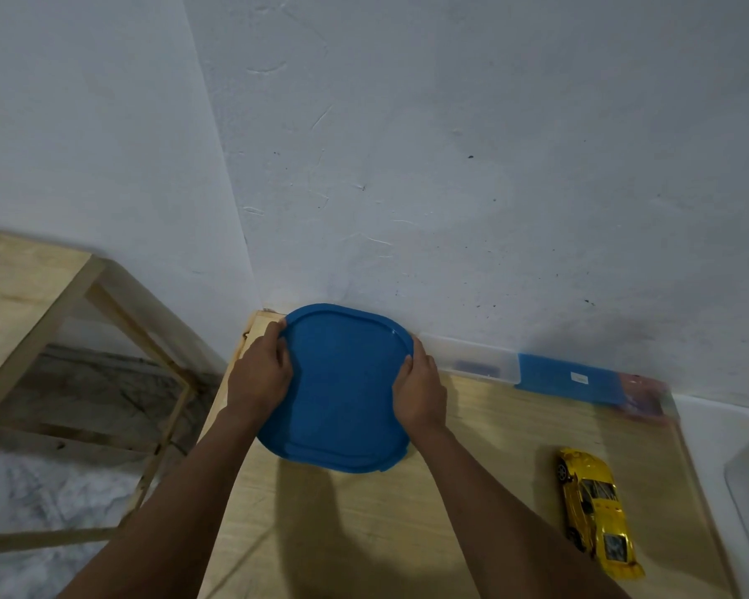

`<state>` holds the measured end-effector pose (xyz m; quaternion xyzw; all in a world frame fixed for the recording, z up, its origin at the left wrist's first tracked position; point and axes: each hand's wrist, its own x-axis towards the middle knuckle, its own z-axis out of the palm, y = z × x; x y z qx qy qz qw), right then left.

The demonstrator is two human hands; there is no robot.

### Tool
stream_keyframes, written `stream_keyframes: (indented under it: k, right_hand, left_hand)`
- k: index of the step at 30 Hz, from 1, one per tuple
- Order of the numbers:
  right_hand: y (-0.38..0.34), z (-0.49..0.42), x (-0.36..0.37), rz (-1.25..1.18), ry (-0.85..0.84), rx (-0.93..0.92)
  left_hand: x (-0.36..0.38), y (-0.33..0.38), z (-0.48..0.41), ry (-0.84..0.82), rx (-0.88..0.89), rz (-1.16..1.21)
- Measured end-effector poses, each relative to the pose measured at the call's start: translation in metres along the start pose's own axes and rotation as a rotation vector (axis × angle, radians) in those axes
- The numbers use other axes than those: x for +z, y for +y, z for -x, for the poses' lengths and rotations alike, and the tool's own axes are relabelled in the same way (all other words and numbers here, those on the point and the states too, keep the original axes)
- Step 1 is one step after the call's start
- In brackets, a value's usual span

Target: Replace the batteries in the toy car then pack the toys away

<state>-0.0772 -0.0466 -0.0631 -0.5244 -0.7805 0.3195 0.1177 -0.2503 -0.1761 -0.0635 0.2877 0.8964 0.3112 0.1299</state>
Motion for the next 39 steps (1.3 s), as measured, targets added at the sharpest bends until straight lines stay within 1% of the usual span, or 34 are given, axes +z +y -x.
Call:
stream_keyframes:
  k: [2, 4, 6, 11, 15, 26, 29, 32, 34, 35, 37, 39]
  right_hand:
    - [-0.002, 0.004, 0.002, 0.010, 0.026, 0.013]
    - [-0.004, 0.006, 0.004, 0.029, 0.065, -0.020]
    - [-0.005, 0.007, 0.003, 0.004, 0.097, -0.048]
    - [0.000, 0.008, 0.006, -0.017, 0.130, -0.022]
    - [0.000, 0.003, 0.005, -0.031, 0.090, 0.018]
    - [-0.004, -0.008, 0.000, -0.121, 0.067, 0.025]
    - [-0.003, -0.008, 0.000, -0.137, 0.085, 0.030]
    - [-0.005, -0.010, -0.003, -0.142, 0.035, 0.031]
    - [-0.007, -0.011, -0.011, -0.132, -0.030, 0.018]
    - [-0.008, -0.013, -0.016, -0.117, -0.058, 0.006]
    - [-0.014, -0.016, -0.031, -0.106, -0.077, -0.024]
    - [-0.026, -0.016, -0.049, -0.145, -0.051, -0.073]
  left_hand:
    - [0.002, -0.004, 0.001, -0.015, 0.026, -0.009]
    - [0.004, -0.008, -0.001, -0.048, 0.058, -0.056]
    - [0.005, -0.010, -0.004, -0.063, 0.051, -0.066]
    - [0.004, -0.006, -0.002, -0.026, 0.020, -0.045]
    - [0.005, -0.005, -0.003, -0.006, 0.018, -0.051]
    - [0.003, 0.005, -0.011, -0.022, 0.015, -0.041]
    - [0.003, 0.003, -0.012, -0.020, 0.018, -0.029]
    - [0.003, 0.003, -0.013, -0.066, 0.030, 0.015]
    - [-0.002, 0.004, -0.012, -0.092, 0.030, -0.050]
    - [-0.004, 0.006, -0.013, -0.068, 0.020, -0.142]
    - [-0.016, 0.020, -0.015, 0.054, 0.057, -0.269]
    - [-0.030, 0.046, -0.018, 0.118, 0.157, -0.200]
